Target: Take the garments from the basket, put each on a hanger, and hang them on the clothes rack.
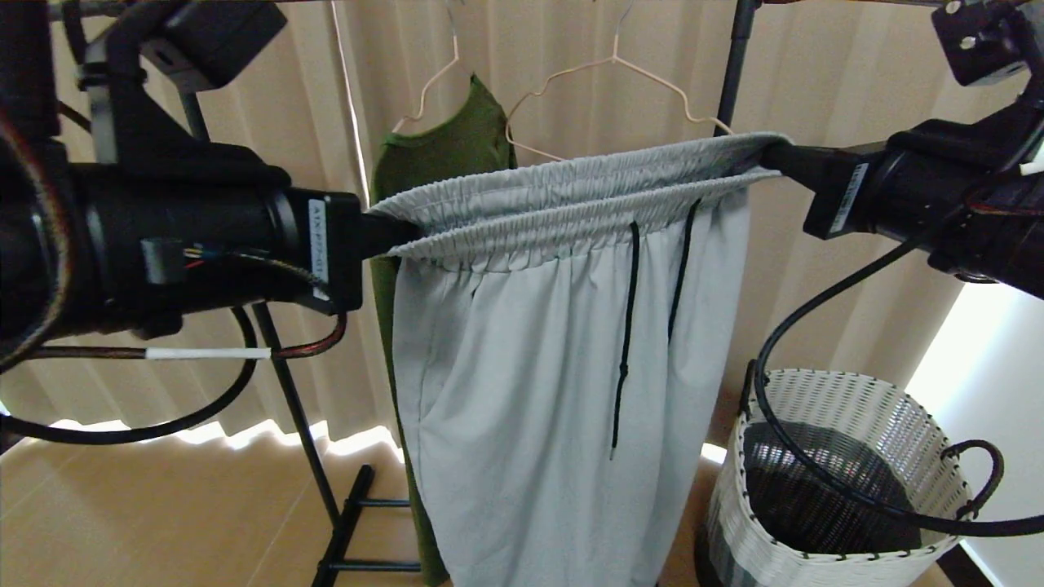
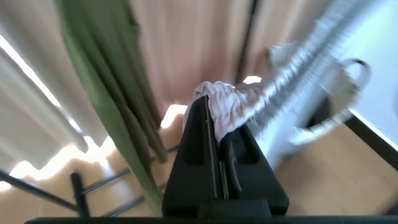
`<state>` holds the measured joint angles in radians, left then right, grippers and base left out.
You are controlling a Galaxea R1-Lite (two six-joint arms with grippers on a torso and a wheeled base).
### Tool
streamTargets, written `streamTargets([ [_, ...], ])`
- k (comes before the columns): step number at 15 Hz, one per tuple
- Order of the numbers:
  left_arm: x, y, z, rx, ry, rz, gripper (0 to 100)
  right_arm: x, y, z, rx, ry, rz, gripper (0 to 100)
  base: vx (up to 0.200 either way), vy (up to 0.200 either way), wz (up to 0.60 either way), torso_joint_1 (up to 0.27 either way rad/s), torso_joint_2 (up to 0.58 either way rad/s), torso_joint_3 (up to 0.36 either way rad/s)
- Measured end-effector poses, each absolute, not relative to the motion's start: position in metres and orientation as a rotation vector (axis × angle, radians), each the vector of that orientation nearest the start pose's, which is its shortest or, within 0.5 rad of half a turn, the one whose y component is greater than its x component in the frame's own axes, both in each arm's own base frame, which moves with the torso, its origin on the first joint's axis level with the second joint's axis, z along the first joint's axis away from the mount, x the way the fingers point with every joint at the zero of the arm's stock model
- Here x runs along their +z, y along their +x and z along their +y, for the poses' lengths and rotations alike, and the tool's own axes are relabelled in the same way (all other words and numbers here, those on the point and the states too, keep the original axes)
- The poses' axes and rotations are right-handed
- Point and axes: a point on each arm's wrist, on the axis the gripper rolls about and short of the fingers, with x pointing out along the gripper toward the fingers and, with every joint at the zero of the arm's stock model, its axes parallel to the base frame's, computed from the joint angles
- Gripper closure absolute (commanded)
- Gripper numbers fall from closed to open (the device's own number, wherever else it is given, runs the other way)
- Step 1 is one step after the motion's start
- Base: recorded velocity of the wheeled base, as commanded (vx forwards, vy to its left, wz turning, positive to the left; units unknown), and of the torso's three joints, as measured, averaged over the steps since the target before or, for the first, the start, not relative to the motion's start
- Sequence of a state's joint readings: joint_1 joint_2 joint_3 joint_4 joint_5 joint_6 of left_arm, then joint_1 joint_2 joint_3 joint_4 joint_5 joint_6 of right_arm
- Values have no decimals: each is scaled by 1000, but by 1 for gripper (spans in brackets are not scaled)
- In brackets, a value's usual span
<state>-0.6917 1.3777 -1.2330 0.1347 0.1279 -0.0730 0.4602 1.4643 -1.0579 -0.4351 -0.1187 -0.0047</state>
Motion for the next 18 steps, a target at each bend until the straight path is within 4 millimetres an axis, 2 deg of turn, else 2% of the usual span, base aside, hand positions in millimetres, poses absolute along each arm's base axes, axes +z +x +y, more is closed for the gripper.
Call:
streamTargets([
  [4,315,141,-133,-642,41,254,100,294,251,121,347,-2,-6,100,0,0,0,0,0,0],
  [7,317,136,-132,-652,40,238,100,292,252,120,337,-11,11,100,0,0,0,0,0,0],
  [10,333,146,-130,-612,62,180,100,295,247,107,298,-26,51,100,0,0,0,0,0,0],
  [13,354,163,-134,-567,77,111,100,306,227,93,279,-29,62,100,0,0,0,0,0,0],
  [18,330,182,-149,-555,45,161,100,289,191,79,287,-41,97,100,0,0,0,0,0,0],
])
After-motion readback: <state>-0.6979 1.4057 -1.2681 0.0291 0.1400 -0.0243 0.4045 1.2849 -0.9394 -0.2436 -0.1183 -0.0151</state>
